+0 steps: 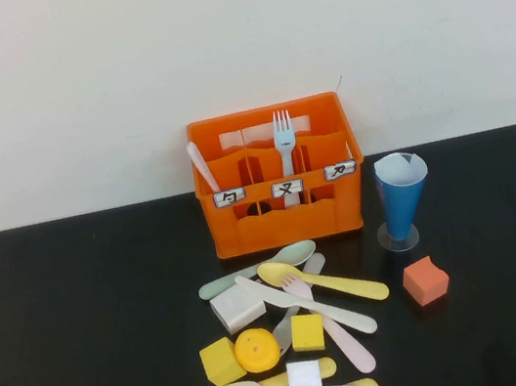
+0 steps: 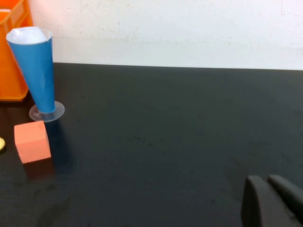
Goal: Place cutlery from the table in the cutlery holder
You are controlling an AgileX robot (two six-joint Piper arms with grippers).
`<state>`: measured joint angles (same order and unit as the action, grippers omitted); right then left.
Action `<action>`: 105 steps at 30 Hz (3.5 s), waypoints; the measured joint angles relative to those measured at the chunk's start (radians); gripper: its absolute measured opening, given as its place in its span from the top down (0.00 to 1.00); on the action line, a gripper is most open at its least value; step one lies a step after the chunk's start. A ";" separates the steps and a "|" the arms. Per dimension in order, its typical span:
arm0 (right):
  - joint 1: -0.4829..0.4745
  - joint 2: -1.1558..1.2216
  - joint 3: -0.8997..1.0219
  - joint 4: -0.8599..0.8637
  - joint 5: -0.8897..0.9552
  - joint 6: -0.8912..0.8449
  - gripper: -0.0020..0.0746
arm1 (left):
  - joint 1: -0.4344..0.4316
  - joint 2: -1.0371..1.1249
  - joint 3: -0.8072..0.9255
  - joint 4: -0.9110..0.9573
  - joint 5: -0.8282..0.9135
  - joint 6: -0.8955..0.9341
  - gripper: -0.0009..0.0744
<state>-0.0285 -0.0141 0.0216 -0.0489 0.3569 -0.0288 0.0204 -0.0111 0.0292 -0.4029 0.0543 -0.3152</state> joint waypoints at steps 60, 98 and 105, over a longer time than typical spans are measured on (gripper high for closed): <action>0.000 0.000 0.000 0.000 0.000 0.000 0.98 | -0.291 1.063 -1.021 -0.148 1.025 1.212 0.99; 0.000 0.000 0.000 0.000 0.000 0.000 0.98 | -0.783 1.877 -1.125 0.303 0.691 1.174 0.51; 0.000 0.000 0.000 0.000 0.000 0.000 0.98 | -0.783 1.915 -1.125 0.319 0.683 1.091 0.51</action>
<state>-0.0285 -0.0141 0.0216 -0.0489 0.3569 -0.0288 -0.7627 1.9034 -1.0961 -0.0840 0.7373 0.7761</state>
